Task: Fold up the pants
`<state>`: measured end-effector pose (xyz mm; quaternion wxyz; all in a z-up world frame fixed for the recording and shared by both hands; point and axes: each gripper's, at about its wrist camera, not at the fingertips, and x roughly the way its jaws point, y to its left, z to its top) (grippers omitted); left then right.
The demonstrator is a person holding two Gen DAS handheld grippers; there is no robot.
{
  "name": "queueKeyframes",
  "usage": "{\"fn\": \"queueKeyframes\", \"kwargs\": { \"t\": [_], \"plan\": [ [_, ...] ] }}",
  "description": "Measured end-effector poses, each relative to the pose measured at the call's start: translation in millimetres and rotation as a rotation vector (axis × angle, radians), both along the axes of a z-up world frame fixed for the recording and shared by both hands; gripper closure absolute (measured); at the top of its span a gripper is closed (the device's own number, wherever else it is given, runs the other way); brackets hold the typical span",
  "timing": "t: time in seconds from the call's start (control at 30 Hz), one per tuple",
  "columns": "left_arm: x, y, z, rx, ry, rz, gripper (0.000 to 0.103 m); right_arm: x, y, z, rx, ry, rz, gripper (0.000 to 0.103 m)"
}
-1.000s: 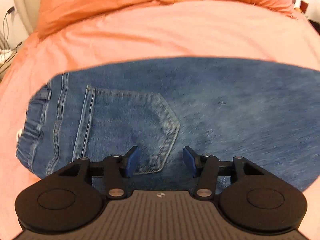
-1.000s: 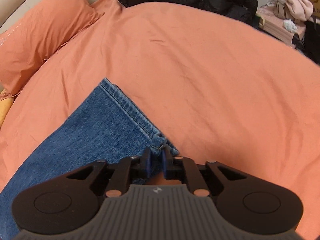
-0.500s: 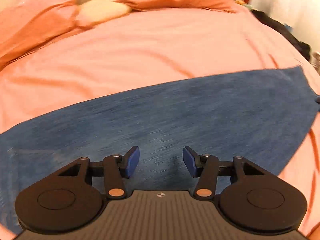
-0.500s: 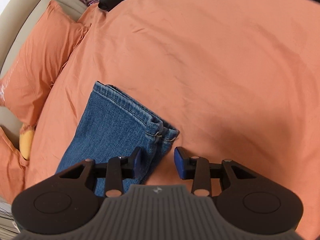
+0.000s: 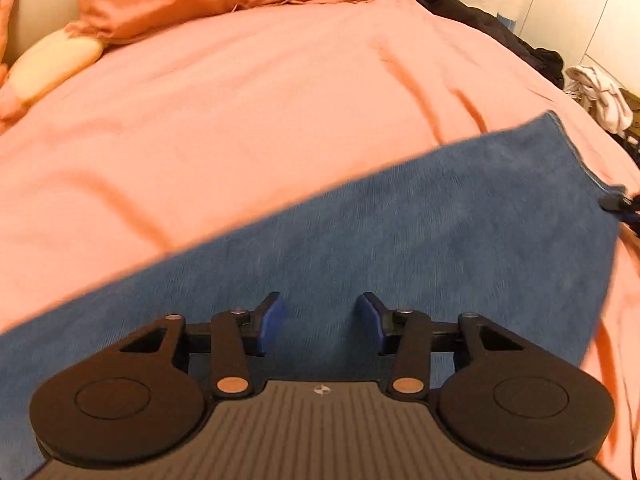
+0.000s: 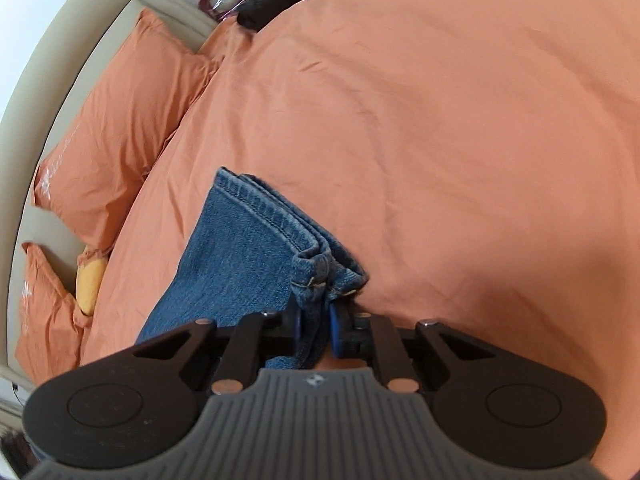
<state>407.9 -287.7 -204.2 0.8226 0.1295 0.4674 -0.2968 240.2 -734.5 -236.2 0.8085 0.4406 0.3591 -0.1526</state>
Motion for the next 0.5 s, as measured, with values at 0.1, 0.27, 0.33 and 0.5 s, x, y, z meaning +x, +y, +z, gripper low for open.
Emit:
{"fn": "queueKeyframes", "kwargs": {
  "t": [0.1,0.27,0.33,0.5],
  "plan": [
    [21,-20,-5,-0.003,0.0,0.017,0.054,4,-3,2,0.001,0.012,0.028,0.094],
    [42,-43,-11,0.028,-0.002,0.034,0.055,9,-7,-2,0.013,0.017,0.045,0.093],
    [49,-51,-14,0.047,0.0,0.039,0.055,10,-8,-6,0.021,0.021,0.038,0.093],
    [43,-52,-1,0.054,-0.028,0.056,0.068,9,-8,-14,0.039,0.011,0.005,0.094]
  ]
}}
